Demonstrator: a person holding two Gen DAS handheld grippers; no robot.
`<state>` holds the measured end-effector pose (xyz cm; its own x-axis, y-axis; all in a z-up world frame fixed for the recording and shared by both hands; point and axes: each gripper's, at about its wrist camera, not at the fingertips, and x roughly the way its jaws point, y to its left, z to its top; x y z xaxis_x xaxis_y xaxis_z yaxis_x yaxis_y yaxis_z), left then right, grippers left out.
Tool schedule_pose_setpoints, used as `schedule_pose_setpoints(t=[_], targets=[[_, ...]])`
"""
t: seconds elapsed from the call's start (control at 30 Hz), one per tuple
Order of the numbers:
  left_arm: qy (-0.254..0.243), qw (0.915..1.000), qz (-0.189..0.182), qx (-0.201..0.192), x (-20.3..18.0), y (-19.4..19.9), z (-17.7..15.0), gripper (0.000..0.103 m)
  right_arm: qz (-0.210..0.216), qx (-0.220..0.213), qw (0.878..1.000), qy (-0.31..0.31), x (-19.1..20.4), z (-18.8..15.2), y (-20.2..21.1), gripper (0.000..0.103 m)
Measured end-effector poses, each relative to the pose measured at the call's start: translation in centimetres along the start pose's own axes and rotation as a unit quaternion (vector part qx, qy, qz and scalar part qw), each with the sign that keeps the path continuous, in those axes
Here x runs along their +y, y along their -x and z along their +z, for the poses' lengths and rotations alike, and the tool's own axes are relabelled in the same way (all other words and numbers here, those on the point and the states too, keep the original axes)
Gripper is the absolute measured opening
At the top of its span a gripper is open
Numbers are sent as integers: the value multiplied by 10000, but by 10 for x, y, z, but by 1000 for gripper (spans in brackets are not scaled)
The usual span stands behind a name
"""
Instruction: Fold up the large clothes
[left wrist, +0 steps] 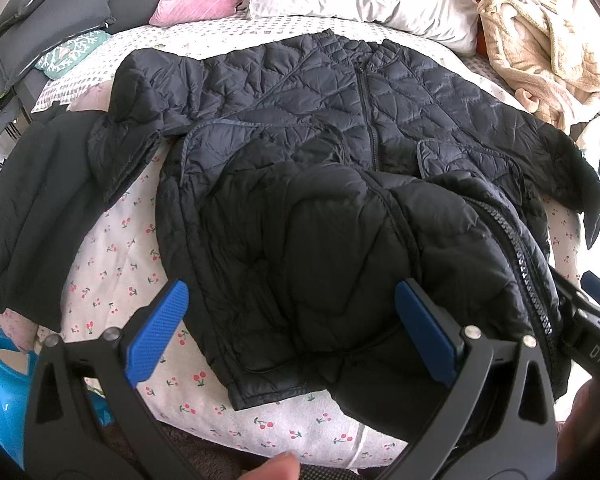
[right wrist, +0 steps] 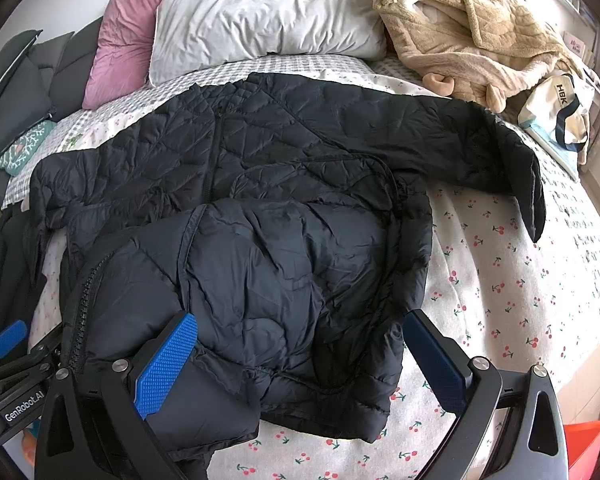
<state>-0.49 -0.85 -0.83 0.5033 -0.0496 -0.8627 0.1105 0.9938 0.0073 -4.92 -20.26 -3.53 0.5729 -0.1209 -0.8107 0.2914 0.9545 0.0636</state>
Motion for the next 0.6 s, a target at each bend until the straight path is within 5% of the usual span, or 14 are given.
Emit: schedule_pose_setpoints(t=[0.6], targets=[[-1, 10000, -14, 8, 3, -1, 1, 103, 4, 10, 10000, -1, 0, 0, -1, 103]])
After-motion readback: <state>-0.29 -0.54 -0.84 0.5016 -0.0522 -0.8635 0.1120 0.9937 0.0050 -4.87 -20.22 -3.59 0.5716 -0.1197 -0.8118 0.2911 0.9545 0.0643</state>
